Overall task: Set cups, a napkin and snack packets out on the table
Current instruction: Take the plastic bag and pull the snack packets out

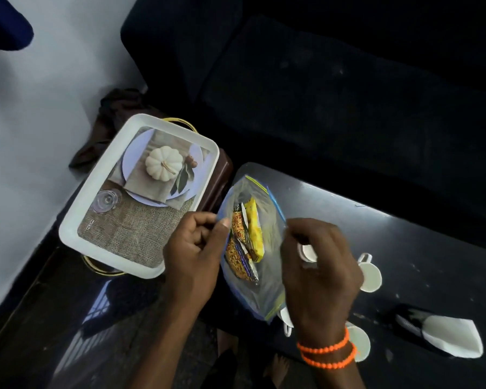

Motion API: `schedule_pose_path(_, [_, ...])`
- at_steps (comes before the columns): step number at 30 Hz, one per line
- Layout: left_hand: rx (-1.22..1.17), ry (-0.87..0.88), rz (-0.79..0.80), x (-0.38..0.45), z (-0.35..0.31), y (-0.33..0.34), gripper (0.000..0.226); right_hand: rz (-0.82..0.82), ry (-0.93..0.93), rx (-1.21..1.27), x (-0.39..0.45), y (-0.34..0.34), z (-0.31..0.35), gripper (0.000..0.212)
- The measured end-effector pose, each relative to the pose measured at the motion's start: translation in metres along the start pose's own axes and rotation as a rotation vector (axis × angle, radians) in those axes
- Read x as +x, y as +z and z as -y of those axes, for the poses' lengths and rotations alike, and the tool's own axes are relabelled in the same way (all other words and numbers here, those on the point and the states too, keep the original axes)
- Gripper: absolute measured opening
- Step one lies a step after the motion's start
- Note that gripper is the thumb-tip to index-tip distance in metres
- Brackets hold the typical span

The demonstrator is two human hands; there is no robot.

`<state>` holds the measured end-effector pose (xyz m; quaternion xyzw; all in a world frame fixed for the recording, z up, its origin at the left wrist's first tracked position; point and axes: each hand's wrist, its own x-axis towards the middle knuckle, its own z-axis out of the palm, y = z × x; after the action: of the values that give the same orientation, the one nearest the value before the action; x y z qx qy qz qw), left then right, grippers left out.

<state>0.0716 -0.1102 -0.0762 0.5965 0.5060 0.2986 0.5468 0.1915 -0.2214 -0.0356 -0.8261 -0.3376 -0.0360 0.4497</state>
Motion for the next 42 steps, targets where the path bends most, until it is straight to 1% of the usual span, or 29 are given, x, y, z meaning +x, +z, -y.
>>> schedule_pose_path(1, [0.001, 0.006, -0.025, -0.002, 0.0, 0.002, 0.01, 0.1, -0.012, 0.058, 0.002, 0.01, 0.006, 0.018])
schedule_pose_path(2, [-0.001, 0.007, -0.051, -0.003, 0.001, 0.004, 0.01, 0.246, 0.037, 0.056, 0.004, 0.024, 0.008, 0.014])
schedule_pose_path(3, [-0.004, 0.003, -0.073, -0.004, 0.002, 0.006, 0.011, 0.442, 0.13, -0.055, 0.005, 0.042, 0.006, 0.009])
schedule_pose_path(4, [-0.002, 0.002, -0.094, -0.005, 0.002, 0.007, 0.011, 0.638, 0.237, -0.213, 0.003, 0.06, 0.002, 0.015])
schedule_pose_path(5, [0.003, 0.003, -0.11, -0.006, 0.002, 0.008, 0.011, 0.791, 0.329, -0.337, 0.0, 0.077, -0.005, 0.026])
schedule_pose_path(6, [0.007, 0.004, -0.12, -0.006, 0.002, 0.008, 0.01, 0.889, 0.392, -0.401, -0.005, 0.091, -0.012, 0.034])
schedule_pose_path(7, [0.004, 0.0, -0.125, -0.006, 0.003, 0.007, 0.01, 0.931, 0.422, -0.439, -0.01, 0.102, -0.018, 0.037])
schedule_pose_path(8, [-0.003, -0.005, -0.125, -0.007, 0.004, 0.007, 0.01, 0.939, 0.419, -0.488, -0.015, 0.11, -0.024, 0.037])
schedule_pose_path(10, [-0.011, -0.016, -0.127, -0.009, 0.007, 0.006, 0.01, 0.907, 0.366, -0.564, -0.024, 0.121, -0.032, 0.034])
schedule_pose_path(13, [0.029, -0.033, -0.139, -0.013, 0.011, 0.004, 0.01, 0.889, 0.281, -0.593, -0.03, 0.128, -0.04, 0.03])
schedule_pose_path(17, [0.006, -0.046, -0.152, -0.015, 0.013, 0.002, 0.009, 0.872, 0.19, -0.512, -0.033, 0.12, -0.035, 0.031])
schedule_pose_path(21, [0.028, -0.045, -0.179, -0.01, 0.014, -0.003, 0.009, 0.858, 0.115, -0.42, -0.015, 0.086, -0.004, 0.013])
schedule_pose_path(23, [0.01, -0.037, -0.181, -0.006, 0.013, -0.01, 0.01, 0.791, 0.042, -0.297, 0.003, 0.052, 0.014, 0.009])
schedule_pose_path(25, [-0.009, -0.05, -0.198, 0.0, 0.014, -0.019, 0.016, 0.665, 0.007, -0.096, 0.031, 0.007, 0.035, 0.012])
schedule_pose_path(27, [-0.031, -0.068, -0.221, 0.006, 0.016, -0.026, 0.02, 0.53, 0.007, 0.091, 0.061, -0.031, 0.038, 0.007])
schedule_pose_path(29, [-0.05, -0.091, -0.228, 0.01, 0.017, -0.032, 0.023, 0.363, 0.103, 0.203, 0.093, -0.046, 0.021, 0.006])
schedule_pose_path(31, [-0.054, -0.096, -0.234, 0.012, 0.018, -0.035, 0.024, 0.219, 0.255, 0.244, 0.116, -0.028, -0.011, 0.015])
schedule_pose_path(32, [-0.052, -0.096, -0.231, 0.012, 0.019, -0.036, 0.025, 0.188, 0.338, 0.229, 0.122, -0.009, -0.031, 0.017])
schedule_pose_path(34, [-0.064, -0.088, -0.22, 0.01, 0.019, -0.033, 0.025, 0.199, 0.5, 0.132, 0.122, 0.04, -0.076, 0.017])
schedule_pose_path(36, [-0.077, -0.075, -0.201, 0.007, 0.019, -0.028, 0.025, 0.245, 0.644, 0.007, 0.106, 0.089, -0.115, 0.013])
schedule_pose_path(38, [-0.088, -0.076, -0.178, 0.005, 0.019, -0.023, 0.024, 0.29, 0.748, -0.035, 0.079, 0.124, -0.14, 0.01])
schedule_pose_path(40, [-0.116, -0.073, -0.15, 0.002, 0.019, -0.019, 0.021, 0.326, 0.82, -0.038, 0.058, 0.14, -0.154, 0.012])
schedule_pose_path(42, [-0.118, -0.069, -0.144, 0.002, 0.015, -0.016, 0.019, 0.347, 0.85, -0.052, 0.054, 0.141, -0.16, 0.021])
